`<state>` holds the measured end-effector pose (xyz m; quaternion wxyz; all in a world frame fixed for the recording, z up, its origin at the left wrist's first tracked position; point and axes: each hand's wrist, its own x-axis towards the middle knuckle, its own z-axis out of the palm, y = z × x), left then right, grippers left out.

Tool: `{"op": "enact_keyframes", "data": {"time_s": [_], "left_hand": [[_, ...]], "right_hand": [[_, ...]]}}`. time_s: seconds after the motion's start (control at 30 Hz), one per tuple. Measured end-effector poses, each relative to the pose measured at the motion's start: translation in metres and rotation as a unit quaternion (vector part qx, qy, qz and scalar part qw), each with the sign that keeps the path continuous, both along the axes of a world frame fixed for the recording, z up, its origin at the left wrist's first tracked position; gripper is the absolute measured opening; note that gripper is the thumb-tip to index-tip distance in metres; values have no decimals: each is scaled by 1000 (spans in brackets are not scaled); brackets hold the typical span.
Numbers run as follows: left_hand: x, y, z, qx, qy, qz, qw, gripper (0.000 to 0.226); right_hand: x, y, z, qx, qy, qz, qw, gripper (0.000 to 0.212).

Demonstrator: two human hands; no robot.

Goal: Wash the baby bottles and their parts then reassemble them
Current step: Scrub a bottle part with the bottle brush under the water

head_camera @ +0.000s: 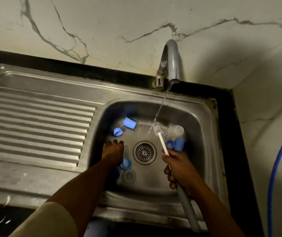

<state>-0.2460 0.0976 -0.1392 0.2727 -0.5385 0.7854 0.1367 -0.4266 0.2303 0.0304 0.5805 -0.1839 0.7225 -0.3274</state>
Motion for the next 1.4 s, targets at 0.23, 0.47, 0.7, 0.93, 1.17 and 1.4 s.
{"op": "enact_keyframes", "data": {"time_s": [0.23,0.47,0.7,0.93,1.17,1.4], "left_hand": [[-31,-12,-8,-107,104,68,986,61],[-53,-16,-3,-54,182,183,965,36],[-56,-7,-1,-53,193,197,960,14],[-34,-7,-1,-56,163,127,977,17],[-13,7,8,29,87,109,990,23],[-18,34,14,136,83,209,965,66]], "right_hand": [[-9,-1,-12,41,-7,-6,999,23],[-19,1,-22,56,-12,-7,998,22],[-21,3,-22,56,-15,-10,998,23],[-16,7,-18,48,-25,-10,999,21],[-15,14,-15,47,-28,-6,998,22],[-15,22,-16,55,-38,-11,998,20]]}}
